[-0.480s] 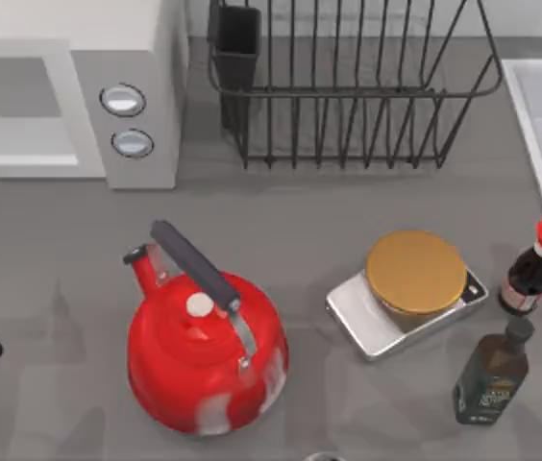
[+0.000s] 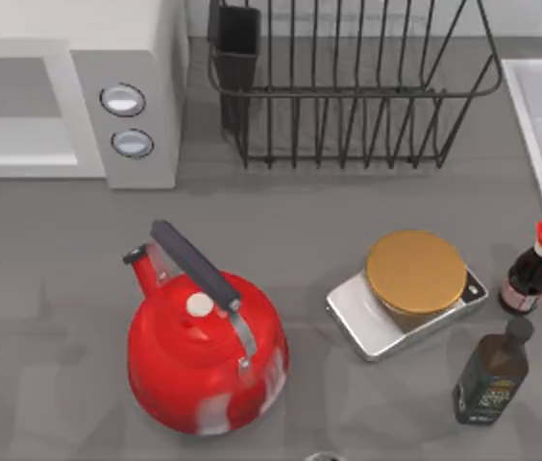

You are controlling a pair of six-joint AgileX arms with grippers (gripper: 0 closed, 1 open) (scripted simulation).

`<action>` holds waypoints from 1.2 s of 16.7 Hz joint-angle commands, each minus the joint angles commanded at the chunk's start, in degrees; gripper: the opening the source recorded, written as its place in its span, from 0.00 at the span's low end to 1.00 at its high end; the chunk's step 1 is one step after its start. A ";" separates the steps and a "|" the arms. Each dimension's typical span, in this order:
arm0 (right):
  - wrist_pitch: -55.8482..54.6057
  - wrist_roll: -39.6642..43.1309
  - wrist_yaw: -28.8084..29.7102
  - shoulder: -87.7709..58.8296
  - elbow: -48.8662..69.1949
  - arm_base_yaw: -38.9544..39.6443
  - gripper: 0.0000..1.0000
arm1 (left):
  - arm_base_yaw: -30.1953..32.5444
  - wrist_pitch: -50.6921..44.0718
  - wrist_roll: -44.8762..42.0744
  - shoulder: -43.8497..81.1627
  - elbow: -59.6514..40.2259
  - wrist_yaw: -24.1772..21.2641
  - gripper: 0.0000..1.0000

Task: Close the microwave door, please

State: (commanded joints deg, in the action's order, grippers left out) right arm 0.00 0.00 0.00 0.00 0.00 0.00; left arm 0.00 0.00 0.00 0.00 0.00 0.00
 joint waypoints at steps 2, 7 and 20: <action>0.00 0.00 0.00 0.00 0.00 0.00 1.00 | 0.00 0.00 0.00 0.00 0.00 0.00 0.32; 0.00 0.00 0.00 0.00 0.00 0.00 1.00 | 0.00 0.00 0.00 0.00 0.00 0.00 0.00; 0.00 0.00 0.00 0.00 0.00 0.00 1.00 | -6.82 -1.90 0.04 -2.28 0.37 -6.82 0.00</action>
State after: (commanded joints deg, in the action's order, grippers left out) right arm 0.00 0.00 0.00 0.00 0.00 0.00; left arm -6.82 -1.90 0.04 -2.28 0.37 -6.82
